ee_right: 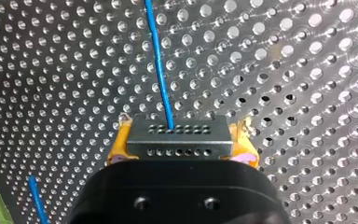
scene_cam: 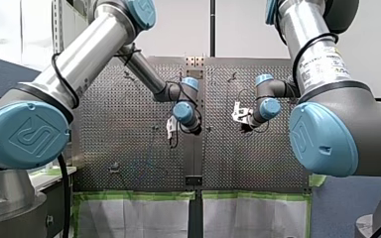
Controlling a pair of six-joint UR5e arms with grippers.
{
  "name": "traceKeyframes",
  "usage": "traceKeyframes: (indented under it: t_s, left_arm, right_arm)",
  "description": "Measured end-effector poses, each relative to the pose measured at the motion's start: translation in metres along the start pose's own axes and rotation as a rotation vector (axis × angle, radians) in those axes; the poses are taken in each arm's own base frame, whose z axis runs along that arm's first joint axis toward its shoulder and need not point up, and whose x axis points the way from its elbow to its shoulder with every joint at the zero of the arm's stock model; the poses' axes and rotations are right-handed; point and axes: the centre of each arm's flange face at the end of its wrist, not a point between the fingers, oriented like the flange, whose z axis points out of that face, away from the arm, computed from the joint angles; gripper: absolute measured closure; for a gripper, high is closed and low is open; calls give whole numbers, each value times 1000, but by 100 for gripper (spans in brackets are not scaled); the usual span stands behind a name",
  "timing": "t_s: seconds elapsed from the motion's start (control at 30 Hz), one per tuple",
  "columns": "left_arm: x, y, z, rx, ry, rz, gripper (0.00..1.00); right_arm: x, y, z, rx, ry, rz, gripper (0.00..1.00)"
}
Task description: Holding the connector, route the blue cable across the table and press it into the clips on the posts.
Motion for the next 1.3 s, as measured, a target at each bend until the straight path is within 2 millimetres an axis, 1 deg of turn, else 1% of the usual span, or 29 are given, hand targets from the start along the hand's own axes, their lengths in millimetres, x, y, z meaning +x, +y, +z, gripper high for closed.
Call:
traceKeyframes:
  t_s: [0.23,0.43,0.53,0.67,0.8,0.9,1.07,1.3]
  left_arm:
    - [-5,-12,-33,27,5,27,0]
    - [-7,-29,-64,61,7,36,0]
    - [-9,-39,-79,72,-9,28,0]
    - [-21,-55,-94,85,-59,-7,0]
    - [-30,-72,-100,96,-101,-30,0]
    - [-31,-85,-103,100,-112,-34,0]
    - [-20,-108,-107,108,-88,-18,0]
    - [0,-134,-110,117,-40,-1,0]
  right_arm:
    - [-2,0,-2,-3,-20,4,100]
    - [-1,0,-6,-8,-39,6,100]
    - [3,1,-9,-12,-45,10,100]
    - [15,4,-16,-19,-37,15,100]
    - [32,6,-24,-25,-11,21,100]
    - [45,8,-30,-30,10,25,100]
    - [58,14,-36,-40,27,34,100]
    - [59,23,-39,-55,27,40,100]
